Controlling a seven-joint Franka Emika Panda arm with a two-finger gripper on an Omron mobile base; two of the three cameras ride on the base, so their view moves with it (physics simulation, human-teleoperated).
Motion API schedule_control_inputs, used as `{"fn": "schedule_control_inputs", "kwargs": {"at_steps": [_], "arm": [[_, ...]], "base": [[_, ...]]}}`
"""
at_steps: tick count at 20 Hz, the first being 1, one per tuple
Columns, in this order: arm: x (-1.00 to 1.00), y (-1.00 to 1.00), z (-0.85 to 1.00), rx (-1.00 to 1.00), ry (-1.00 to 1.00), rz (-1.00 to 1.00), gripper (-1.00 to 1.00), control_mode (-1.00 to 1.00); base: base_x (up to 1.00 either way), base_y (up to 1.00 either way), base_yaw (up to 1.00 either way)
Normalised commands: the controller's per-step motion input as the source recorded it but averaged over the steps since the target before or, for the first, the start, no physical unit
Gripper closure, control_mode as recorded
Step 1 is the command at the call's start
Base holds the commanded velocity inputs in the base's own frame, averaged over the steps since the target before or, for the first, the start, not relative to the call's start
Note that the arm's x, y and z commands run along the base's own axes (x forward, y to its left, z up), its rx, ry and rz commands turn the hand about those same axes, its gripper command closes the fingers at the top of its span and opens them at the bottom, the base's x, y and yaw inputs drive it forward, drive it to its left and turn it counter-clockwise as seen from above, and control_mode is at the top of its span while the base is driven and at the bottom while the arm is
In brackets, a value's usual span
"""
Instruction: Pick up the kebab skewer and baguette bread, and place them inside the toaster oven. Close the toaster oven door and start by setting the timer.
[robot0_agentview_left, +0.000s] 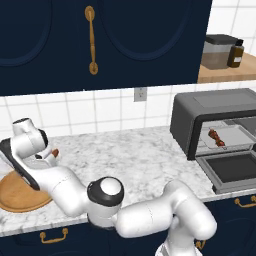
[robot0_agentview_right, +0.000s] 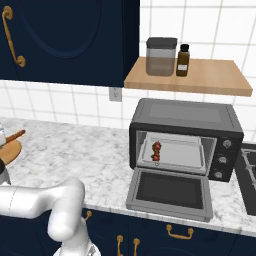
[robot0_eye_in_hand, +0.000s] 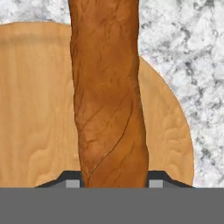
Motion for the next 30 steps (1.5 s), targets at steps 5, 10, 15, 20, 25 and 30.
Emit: {"fn": "schedule_control_inputs", "kwargs": {"at_steps": [5,10,15,20,25,30], "arm": [[-0.50,-0.99,0.14,0.00,-0.11,-0.35,1.00,-1.00],[-0.64,-1.00,0.68,0.02,0.00,-0.09,1.00,-1.00],[-0.69,-1.00,0.60,0.02,-0.01,0.00,1.00,-1.00],[-0.78,-1.00,0.65,0.07,-0.11,0.00,1.00,-1.00],[-0.71,-1.00,0.64,0.15,-0.11,0.00,1.00,-1.00],[-0.49,-1.00,0.64,0.17,-0.08,0.00,1.00,-1.00]], "base": [[0.00,0.00,0.00],[0.00,0.00,0.00],[0.00,0.00,0.00],[0.00,0.00,0.00],[0.00,0.00,0.00],[0.00,0.00,0.00]]}}
